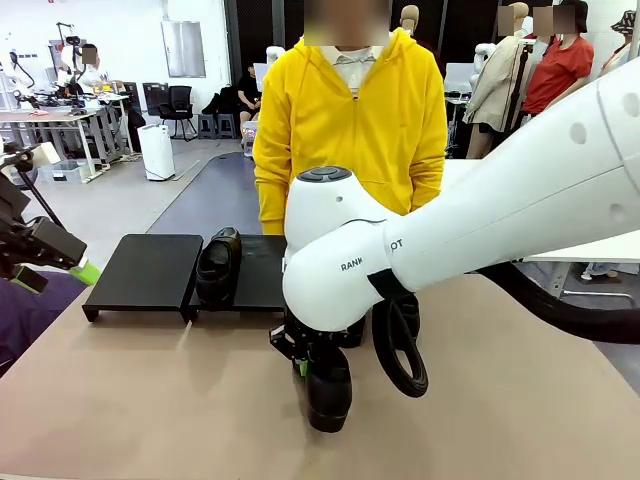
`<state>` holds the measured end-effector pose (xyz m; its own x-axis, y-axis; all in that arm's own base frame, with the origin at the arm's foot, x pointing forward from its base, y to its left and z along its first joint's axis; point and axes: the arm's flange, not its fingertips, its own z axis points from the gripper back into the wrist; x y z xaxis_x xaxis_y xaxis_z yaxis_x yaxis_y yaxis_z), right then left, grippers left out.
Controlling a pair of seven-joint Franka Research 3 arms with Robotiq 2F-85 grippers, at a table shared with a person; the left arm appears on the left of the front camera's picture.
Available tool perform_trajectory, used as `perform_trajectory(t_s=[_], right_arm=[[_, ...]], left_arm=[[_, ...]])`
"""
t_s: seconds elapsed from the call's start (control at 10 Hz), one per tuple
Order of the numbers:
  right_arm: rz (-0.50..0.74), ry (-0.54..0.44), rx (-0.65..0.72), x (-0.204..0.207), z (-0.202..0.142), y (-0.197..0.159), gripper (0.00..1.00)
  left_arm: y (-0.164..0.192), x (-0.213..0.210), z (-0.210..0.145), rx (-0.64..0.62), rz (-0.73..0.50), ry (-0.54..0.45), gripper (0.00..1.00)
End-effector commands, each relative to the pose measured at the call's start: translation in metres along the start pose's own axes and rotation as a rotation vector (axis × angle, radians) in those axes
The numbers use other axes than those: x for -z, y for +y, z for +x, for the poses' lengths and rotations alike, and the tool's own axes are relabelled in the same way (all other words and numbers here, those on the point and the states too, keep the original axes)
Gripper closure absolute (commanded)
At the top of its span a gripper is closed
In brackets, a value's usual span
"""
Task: Organize the shoes by placing them on the stand.
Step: Pick up one Shoe and place it in the middle of the table.
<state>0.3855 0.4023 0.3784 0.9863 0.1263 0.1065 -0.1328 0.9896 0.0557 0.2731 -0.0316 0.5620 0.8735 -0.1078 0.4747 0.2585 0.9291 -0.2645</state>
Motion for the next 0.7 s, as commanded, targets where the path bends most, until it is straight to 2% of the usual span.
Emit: perform_trajectory(t_s=[0.0,0.1,0.2,0.3,0.4,0.6], right_arm=[[-0.022,-0.012,0.014,0.0065,0.0127,0.0175,1.0],[-0.011,-0.004,0.004,0.007,0.0134,0.0181,1.0],[0.008,0.006,-0.007,0.0065,0.0129,0.0184,0.7],[0.033,0.017,-0.023,0.0066,0.0117,0.0184,0.11],[0.068,0.044,-0.031,0.0052,0.011,0.0177,0.0],[0.077,0.077,-0.025,-0.0012,0.0097,0.0096,0.0]], left_arm=[[0.0009,-0.0008,0.0001,-0.002,-0.017,-0.002,0.0],[0.0009,-0.0008,0.0001,-0.002,-0.017,-0.002,0.0],[0.0009,-0.0008,0.0001,-0.002,-0.017,-0.002,0.0],[0.0009,-0.0008,0.0001,-0.002,-0.017,-0.002,0.0],[0.0009,-0.0008,0.0001,-0.002,-0.017,-0.002,0.0],[0.0009,-0.0008,0.0001,-0.002,-0.017,-0.002,0.0]])
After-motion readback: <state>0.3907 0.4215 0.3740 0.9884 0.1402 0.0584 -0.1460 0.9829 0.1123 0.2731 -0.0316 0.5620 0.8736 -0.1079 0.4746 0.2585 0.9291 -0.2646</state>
